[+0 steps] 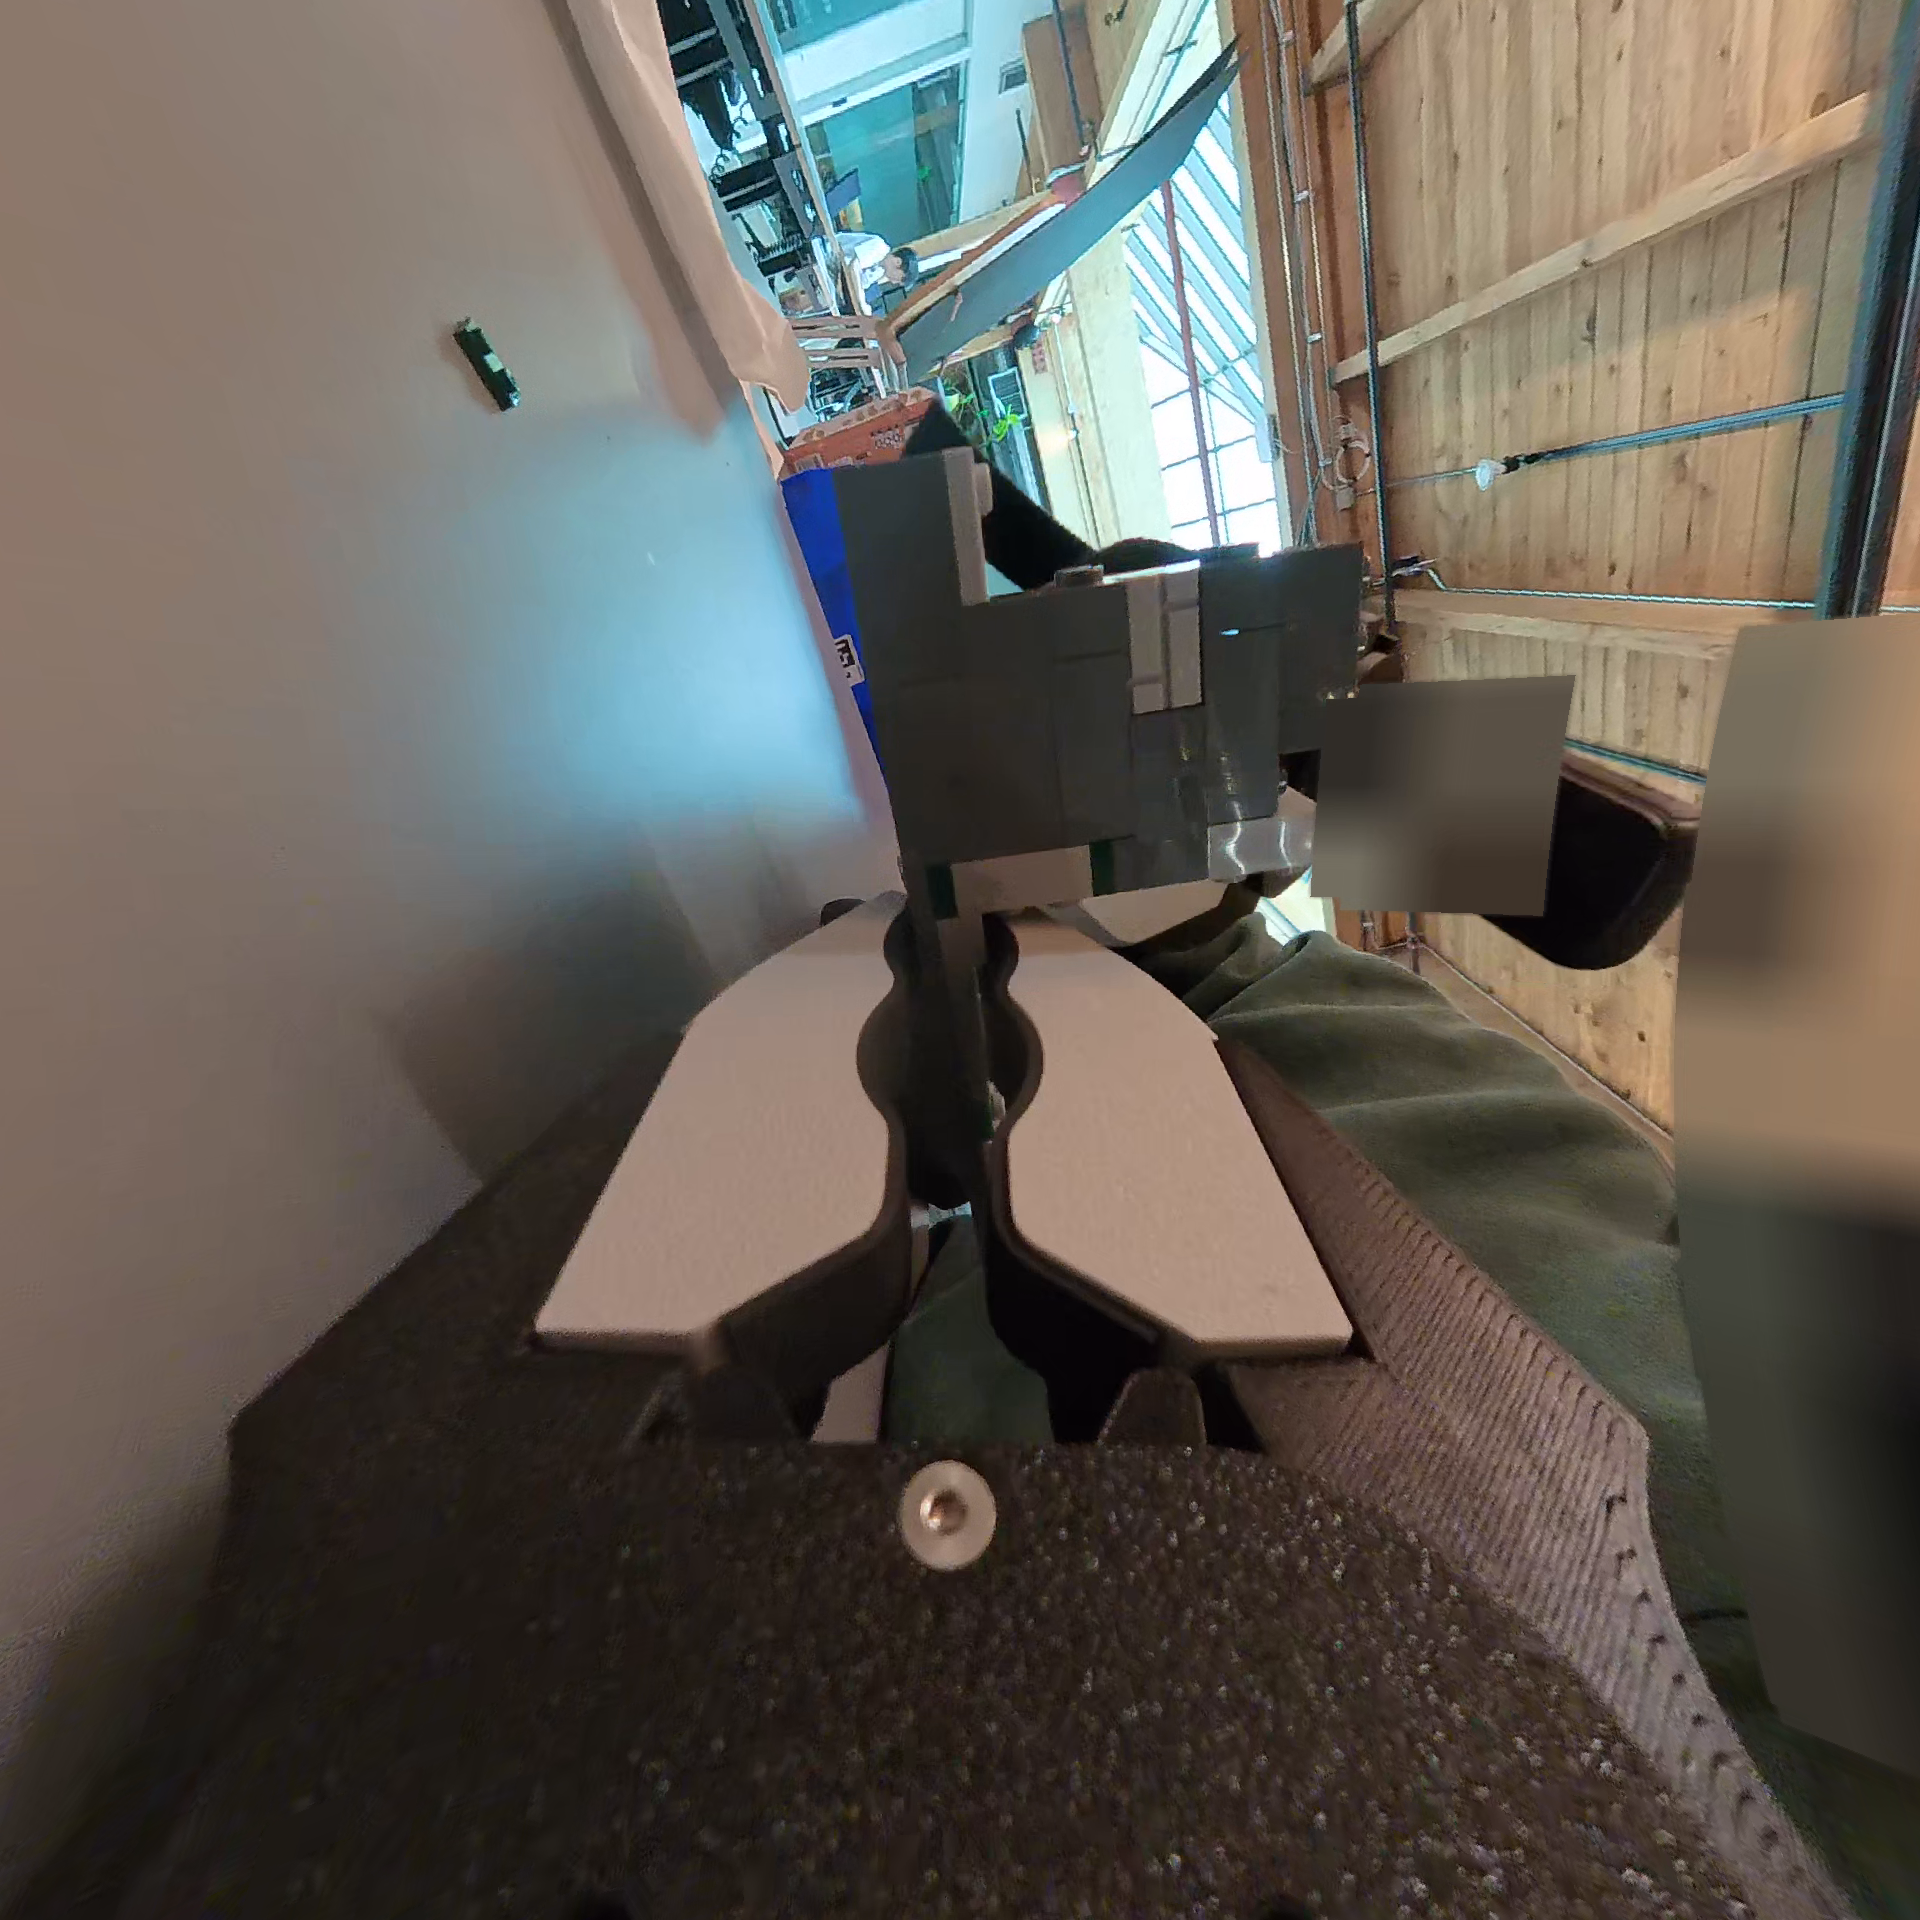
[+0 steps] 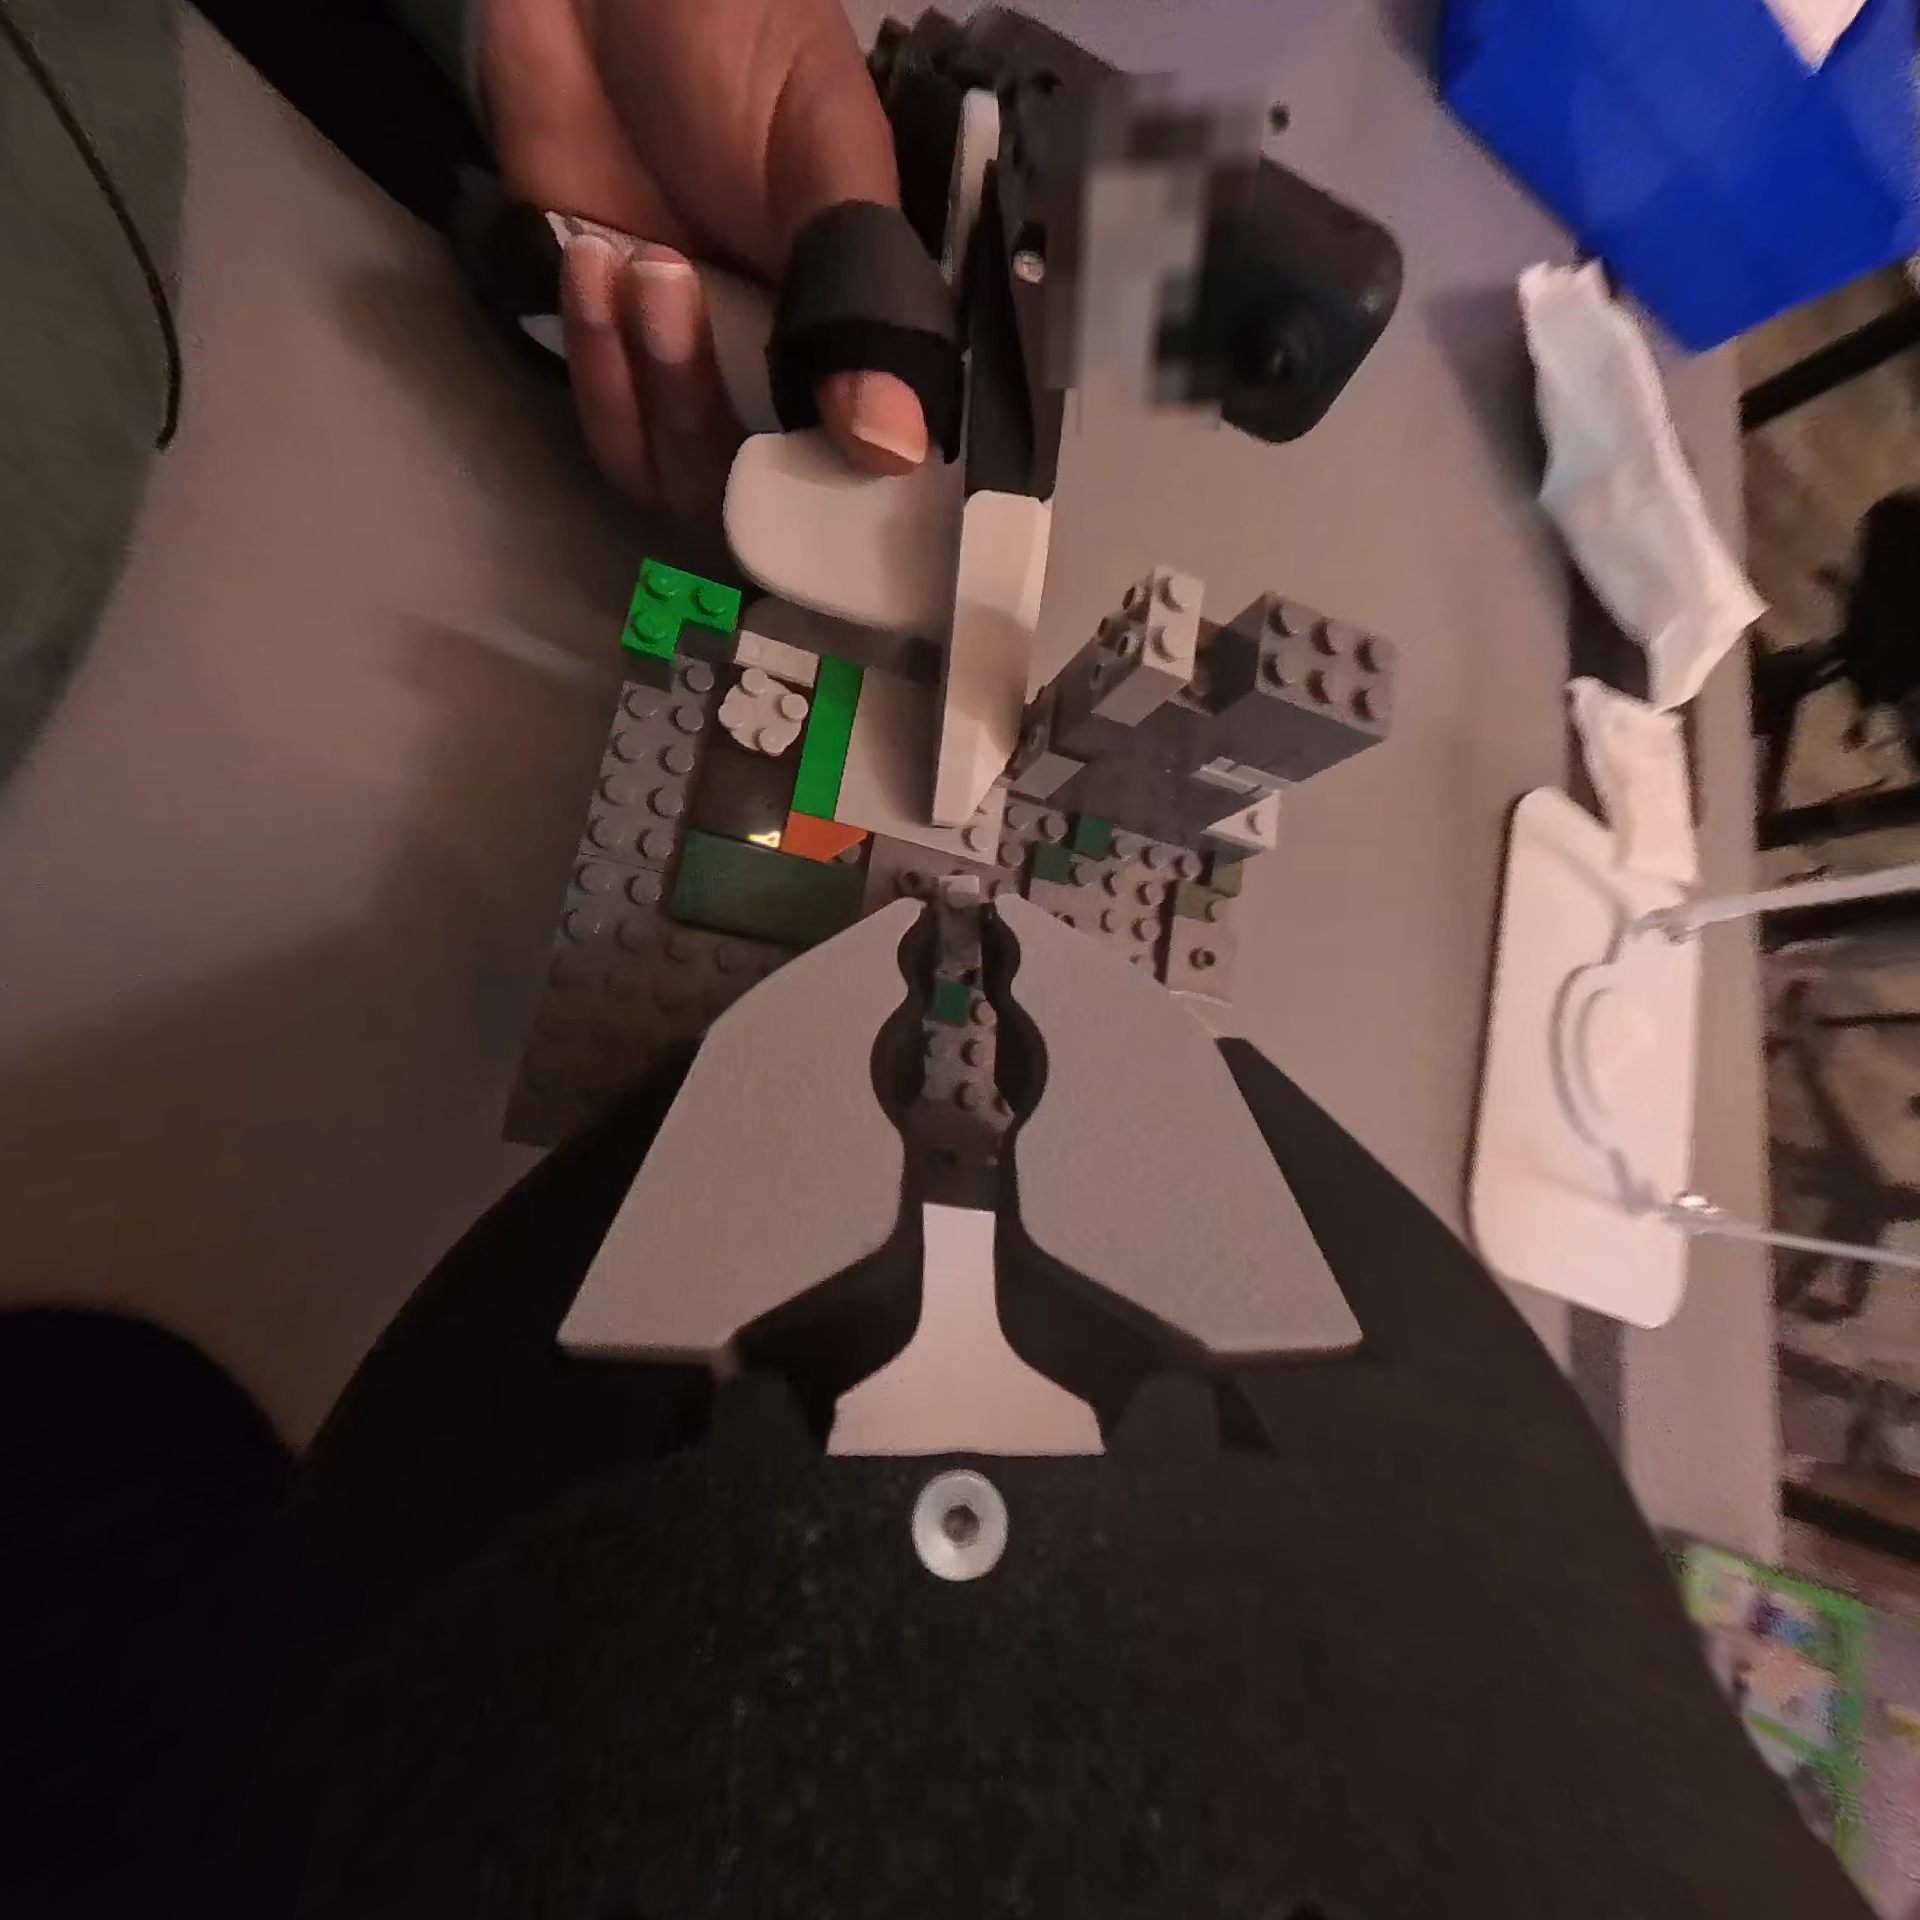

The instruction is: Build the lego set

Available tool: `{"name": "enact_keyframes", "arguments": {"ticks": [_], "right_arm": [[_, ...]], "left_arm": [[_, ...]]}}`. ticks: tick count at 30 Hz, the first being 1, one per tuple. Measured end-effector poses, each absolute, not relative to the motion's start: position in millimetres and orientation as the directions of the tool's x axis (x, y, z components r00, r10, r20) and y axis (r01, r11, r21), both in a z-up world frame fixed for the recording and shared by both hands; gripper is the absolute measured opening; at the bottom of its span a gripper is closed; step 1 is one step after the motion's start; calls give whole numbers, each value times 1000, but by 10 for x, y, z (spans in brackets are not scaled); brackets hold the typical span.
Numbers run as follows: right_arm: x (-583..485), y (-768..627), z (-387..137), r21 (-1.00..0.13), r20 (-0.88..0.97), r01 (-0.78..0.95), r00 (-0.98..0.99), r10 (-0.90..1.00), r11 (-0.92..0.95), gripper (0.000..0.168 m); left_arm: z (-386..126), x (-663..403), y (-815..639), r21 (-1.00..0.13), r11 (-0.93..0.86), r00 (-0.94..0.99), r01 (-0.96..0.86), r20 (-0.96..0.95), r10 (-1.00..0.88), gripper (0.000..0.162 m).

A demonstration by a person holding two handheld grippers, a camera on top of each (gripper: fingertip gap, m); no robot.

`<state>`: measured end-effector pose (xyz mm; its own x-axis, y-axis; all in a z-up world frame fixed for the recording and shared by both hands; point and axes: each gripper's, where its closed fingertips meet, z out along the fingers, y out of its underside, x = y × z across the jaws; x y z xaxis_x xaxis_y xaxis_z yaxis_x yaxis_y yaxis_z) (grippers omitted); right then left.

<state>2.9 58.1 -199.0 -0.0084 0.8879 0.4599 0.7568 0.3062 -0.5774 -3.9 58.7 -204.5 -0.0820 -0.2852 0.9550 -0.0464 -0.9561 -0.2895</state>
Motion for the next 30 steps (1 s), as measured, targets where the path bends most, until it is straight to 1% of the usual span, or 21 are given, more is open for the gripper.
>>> {"name": "enact_keyframes", "arguments": {"ticks": [1, 2, 5, 9, 14, 20, 30], "right_arm": [[23, 580, -2009, -581, 423, 769, 6, 906, 266, 8], [14, 575, -2017, -587, 388, 776, 20, 921, 230, 9], [-28, 549, -1986, -619, 308, 770, 56, 950, 156, 18], [-32, 513, -1878, -665, 260, 737, 78, 963, 120, 25], [88, 543, -1806, -703, 206, 710, 137, 969, 48, 23], [188, 584, -1894, -700, 115, 711, 192, 975, -57, 18], [76, 625, -1990, -672, 95, 737, 177, 980, -68, 16]], "left_arm": [[-2048, -39, 587, -285, -957, -82, -48, 956, -281, 10], [-2043, -40, 588, -279, -959, -88, -47, 958, -275, 10], [-2024, -49, 598, -264, -964, -103, -42, 960, -259, 10], [-2018, -57, 603, -248, -968, -117, -42, 963, -242, 10], [-2009, -41, 581, -224, -973, -145, -57, 966, -214, 10], [-2029, -23, 586, -197, -978, -152, -62, 971, -186, 10], [-2059, -14, 590, -197, -978, -139, -64, 973, -187, 10]]}}
